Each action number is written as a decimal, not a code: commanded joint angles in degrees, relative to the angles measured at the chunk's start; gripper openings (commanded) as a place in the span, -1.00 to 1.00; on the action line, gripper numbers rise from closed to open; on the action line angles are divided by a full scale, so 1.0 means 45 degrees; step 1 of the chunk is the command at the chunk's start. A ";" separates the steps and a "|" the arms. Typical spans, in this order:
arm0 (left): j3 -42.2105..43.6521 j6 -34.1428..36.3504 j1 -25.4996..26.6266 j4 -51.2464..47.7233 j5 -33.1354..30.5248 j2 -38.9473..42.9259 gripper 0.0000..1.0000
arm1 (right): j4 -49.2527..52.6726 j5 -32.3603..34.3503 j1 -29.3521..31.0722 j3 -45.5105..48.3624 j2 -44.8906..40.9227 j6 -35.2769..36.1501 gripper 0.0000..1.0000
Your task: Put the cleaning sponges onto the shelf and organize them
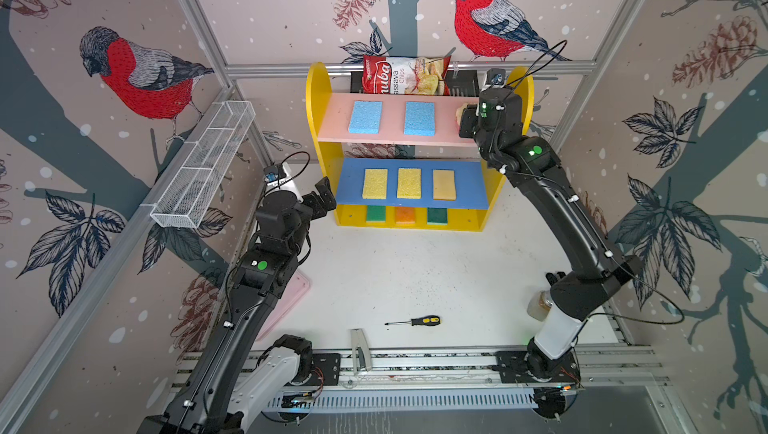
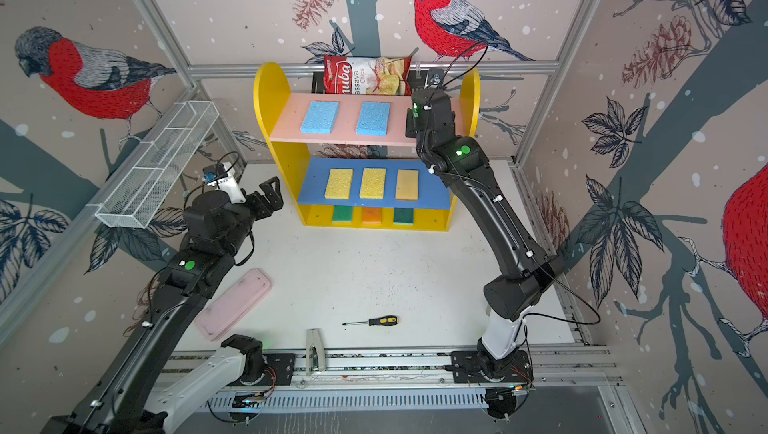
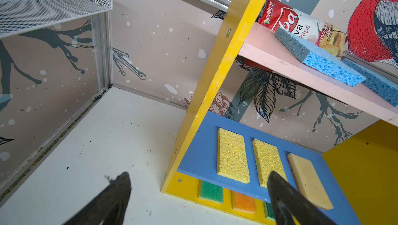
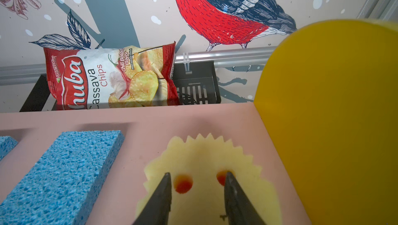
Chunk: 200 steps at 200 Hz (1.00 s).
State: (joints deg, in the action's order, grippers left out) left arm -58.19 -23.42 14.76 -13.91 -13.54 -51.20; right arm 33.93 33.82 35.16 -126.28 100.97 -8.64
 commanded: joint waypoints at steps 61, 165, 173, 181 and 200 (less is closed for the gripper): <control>0.0037 -0.0066 -0.0075 0.0610 0.0161 -0.0087 0.95 | 0.0337 0.0223 0.0211 -0.0769 -0.0293 0.0185 -0.20; -0.0076 0.0010 -0.0136 0.0508 0.0219 0.0049 0.95 | -0.1019 -0.3546 -0.0126 0.4779 -0.4197 -0.1995 -0.97; -0.0075 0.0040 -0.0133 0.0495 0.0223 0.0068 0.95 | -0.1201 -0.4838 -0.0807 0.5151 -0.4421 -0.2371 -0.99; -0.0052 0.0046 -0.0134 0.0475 0.0235 0.0104 0.95 | -0.1451 -0.6194 -0.1542 0.5594 -0.4667 -0.2778 -0.99; 0.0005 0.0096 -0.0159 0.0471 0.0172 0.0186 0.95 | -0.2007 -0.8891 -0.3228 0.6508 -0.5064 -0.3699 -1.00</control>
State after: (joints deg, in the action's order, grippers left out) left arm -58.11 -23.70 14.26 -12.73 -12.71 -50.83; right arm 29.76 12.71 26.59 -100.38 79.96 -18.48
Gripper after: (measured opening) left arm 0.973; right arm 0.048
